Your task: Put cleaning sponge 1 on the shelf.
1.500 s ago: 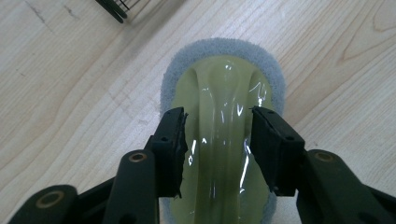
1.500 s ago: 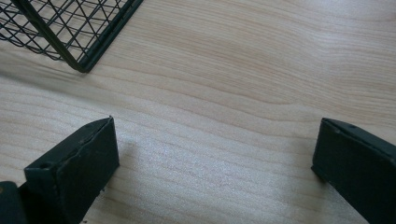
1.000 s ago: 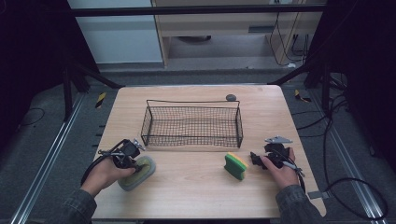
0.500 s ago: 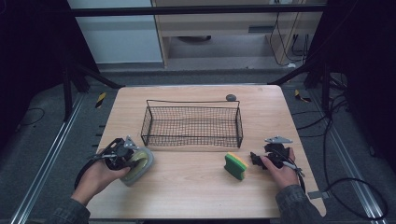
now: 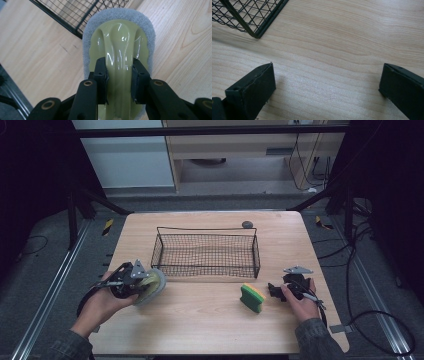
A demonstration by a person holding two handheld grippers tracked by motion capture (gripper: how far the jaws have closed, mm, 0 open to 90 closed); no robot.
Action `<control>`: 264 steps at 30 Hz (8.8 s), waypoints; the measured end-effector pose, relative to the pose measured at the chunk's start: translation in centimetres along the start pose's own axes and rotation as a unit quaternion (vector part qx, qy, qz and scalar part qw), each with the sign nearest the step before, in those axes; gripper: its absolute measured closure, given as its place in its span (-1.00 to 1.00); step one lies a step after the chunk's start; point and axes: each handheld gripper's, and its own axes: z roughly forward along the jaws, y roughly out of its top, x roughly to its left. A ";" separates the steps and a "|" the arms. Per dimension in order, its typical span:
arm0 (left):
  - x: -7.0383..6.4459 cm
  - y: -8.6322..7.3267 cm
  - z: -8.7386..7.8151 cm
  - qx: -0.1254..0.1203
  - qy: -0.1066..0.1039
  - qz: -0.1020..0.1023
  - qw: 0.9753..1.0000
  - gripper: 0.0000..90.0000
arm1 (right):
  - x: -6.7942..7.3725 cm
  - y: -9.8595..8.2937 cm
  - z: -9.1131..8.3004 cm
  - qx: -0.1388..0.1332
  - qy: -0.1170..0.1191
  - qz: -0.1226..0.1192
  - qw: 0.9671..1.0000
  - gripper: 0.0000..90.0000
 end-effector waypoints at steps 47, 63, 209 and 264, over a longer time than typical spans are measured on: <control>6.4 9.8 -1.5 -0.030 0.015 0.150 0.988 0.56 | 0.1 -0.2 -0.1 0.000 -0.004 -0.004 1.000 -0.99; 5.2 12.7 -1.2 -0.032 0.061 0.188 0.980 0.56 | 0.0 -0.2 -0.2 0.001 0.004 -0.004 1.000 -0.99; 5.5 12.0 10.1 0.062 0.014 0.250 0.966 0.56 | 0.4 -0.4 -0.4 -0.001 -0.002 0.000 1.000 -0.98; 5.7 11.9 10.2 0.038 -0.037 0.210 0.976 0.40 | 0.4 -0.4 -0.4 -0.001 -0.003 0.000 1.000 -0.98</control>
